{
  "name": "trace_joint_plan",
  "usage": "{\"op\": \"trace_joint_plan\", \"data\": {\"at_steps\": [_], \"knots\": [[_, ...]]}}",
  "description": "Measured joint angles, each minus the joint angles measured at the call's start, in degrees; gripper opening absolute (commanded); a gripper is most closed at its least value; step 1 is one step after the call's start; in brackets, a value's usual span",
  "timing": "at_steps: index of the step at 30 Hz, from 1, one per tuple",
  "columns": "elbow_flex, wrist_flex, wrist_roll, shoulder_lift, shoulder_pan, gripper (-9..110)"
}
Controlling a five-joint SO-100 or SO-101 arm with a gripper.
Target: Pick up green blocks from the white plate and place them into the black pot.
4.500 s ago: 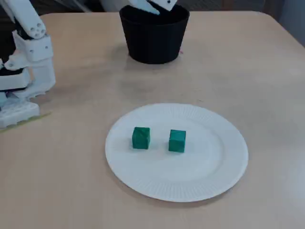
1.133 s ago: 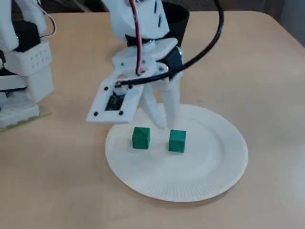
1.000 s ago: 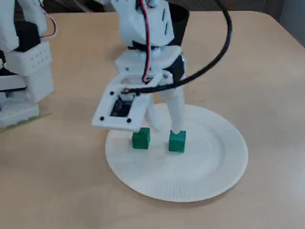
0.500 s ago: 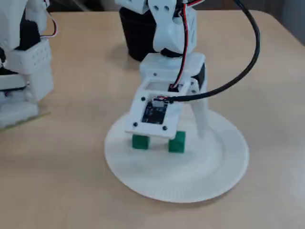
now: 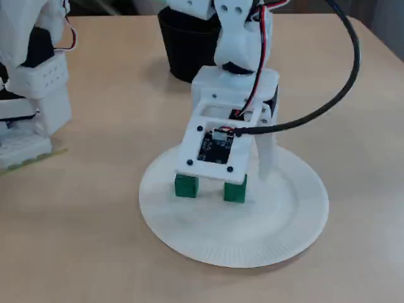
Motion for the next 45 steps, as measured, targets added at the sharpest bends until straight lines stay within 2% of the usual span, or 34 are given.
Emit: {"op": "trace_joint_plan", "data": {"at_steps": [12, 26, 30, 34, 45], "knots": [[-0.53, 6.68, -2.99, 0.35, 1.49, 20], [-0.62, 8.35, -4.13, -2.11, 1.67, 16], [-1.76, 8.26, -4.48, -3.78, 1.76, 11], [-3.25, 8.00, -4.48, -5.71, 1.76, -2], [-2.37, 7.47, -4.48, -8.44, 1.41, -2]]}}
